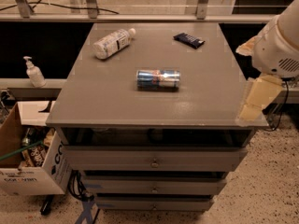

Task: Pick redbull can

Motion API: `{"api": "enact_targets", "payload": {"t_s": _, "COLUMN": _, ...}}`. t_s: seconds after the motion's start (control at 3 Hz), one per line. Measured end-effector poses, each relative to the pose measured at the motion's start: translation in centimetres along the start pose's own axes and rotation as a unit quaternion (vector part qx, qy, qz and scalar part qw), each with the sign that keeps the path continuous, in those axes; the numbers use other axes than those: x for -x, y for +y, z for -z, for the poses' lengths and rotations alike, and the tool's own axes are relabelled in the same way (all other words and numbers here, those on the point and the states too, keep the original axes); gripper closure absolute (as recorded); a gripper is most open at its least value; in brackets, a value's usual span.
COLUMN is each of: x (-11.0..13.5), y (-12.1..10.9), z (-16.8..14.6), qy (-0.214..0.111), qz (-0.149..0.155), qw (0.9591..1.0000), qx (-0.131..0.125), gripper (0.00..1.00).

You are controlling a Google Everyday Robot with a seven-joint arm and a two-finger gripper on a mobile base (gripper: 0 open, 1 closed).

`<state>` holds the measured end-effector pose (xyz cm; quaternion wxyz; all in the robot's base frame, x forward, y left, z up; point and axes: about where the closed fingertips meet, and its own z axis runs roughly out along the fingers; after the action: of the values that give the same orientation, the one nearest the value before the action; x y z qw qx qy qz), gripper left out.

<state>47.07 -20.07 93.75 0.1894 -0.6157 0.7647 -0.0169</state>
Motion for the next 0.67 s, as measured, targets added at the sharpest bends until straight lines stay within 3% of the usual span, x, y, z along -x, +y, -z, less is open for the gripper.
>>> {"api": "enact_targets", "payload": {"t_s": 0.33, "x": 2.1, "y": -1.4, "z": -3.2, "qy": -0.036, "qz": 0.009, "qw": 0.9992, "qx": 0.012, "gripper": 0.00}}
{"api": "enact_targets", "payload": {"t_s": 0.67, "x": 5.0, "y": -3.7, "z": -5.9, "qy": -0.086, "qz": 0.024, "qw": 0.9957, "qx": 0.026, "gripper": 0.00}}
